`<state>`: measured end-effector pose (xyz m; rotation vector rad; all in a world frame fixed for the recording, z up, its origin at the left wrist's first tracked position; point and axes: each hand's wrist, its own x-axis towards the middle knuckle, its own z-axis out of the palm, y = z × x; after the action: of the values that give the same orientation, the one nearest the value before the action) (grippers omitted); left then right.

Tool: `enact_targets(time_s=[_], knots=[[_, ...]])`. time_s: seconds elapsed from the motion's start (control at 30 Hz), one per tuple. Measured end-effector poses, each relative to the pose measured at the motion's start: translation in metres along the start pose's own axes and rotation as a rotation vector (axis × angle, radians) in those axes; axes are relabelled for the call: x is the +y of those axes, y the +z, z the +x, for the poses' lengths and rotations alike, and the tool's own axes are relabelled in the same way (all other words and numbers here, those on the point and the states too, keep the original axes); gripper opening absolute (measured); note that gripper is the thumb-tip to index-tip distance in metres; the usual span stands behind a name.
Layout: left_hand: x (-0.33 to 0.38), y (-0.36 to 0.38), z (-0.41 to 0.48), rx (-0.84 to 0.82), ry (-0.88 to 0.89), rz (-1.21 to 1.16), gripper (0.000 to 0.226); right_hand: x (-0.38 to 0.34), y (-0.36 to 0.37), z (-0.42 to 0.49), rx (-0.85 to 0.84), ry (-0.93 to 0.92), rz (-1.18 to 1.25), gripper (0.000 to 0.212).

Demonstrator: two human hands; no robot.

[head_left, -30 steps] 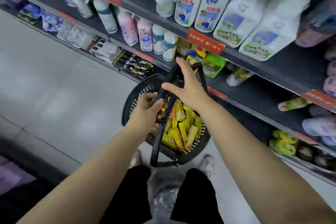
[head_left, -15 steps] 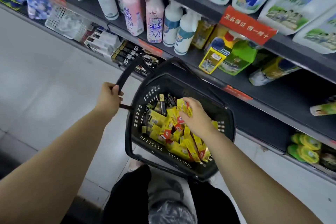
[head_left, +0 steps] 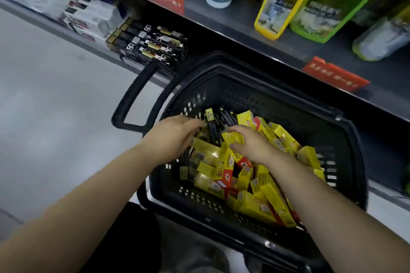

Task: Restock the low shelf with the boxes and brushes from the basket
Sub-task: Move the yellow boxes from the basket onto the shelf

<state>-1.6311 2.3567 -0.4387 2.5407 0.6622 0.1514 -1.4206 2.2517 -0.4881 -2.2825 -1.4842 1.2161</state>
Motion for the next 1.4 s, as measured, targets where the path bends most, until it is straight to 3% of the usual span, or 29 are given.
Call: enact_targets(time_s=[0.17,0.3,0.43,0.5,0.6,0.67,0.8,0.87,0.97,1.03,1.1,1.23,1.33,1.4], knots=[[-0.021,0.059,0.012,-0.008,0.156,-0.002,0.030,0.047,0.048,0.037,0.123,-0.063,-0.290,0.075],[-0.029,0.069,0.012,-0.058,0.131,-0.015,0.025,0.048,0.071,0.047,0.291,-0.090,-0.487,0.073],[-0.025,0.062,0.007,-0.119,-0.015,-0.042,0.024,0.034,0.058,0.028,0.279,-0.102,-0.215,0.060],[-0.020,0.064,0.006,-0.131,-0.053,-0.069,0.024,0.032,0.044,0.015,0.355,-0.128,-0.105,0.051],[-0.001,0.068,0.005,-0.034,-0.144,-0.343,0.028,0.025,0.019,-0.013,0.576,-0.120,0.336,0.034],[0.018,0.071,0.004,-0.057,-0.189,-0.511,0.040,0.021,0.011,-0.029,0.650,-0.079,0.586,0.029],[0.054,0.072,-0.002,-0.251,-0.205,-0.640,0.064,0.019,0.016,-0.045,0.559,0.020,0.935,0.028],[0.066,0.073,-0.006,-0.268,-0.198,-0.477,0.081,0.020,0.025,-0.051,0.521,0.028,0.967,0.030],[0.076,0.083,-0.015,-0.243,-0.276,-0.326,0.066,0.027,0.038,-0.059,0.408,0.021,1.018,0.033],[0.080,0.084,-0.023,-0.289,-0.462,-0.605,0.049,0.034,0.038,-0.063,0.335,0.022,1.120,0.044],[0.082,0.083,-0.028,-0.288,-0.653,-1.022,0.033,0.042,0.033,-0.066,0.306,0.012,1.160,0.042],[0.080,0.074,-0.027,-0.148,-0.814,-1.318,0.015,0.049,0.031,-0.067,0.269,-0.027,0.931,0.024],[0.077,0.066,-0.020,-0.076,-0.858,-1.319,0.016,0.045,0.043,-0.063,0.143,-0.068,0.644,0.016],[0.074,0.065,-0.020,-0.050,-0.857,-1.289,0.019,0.040,0.054,-0.055,0.046,-0.132,0.317,0.028]])
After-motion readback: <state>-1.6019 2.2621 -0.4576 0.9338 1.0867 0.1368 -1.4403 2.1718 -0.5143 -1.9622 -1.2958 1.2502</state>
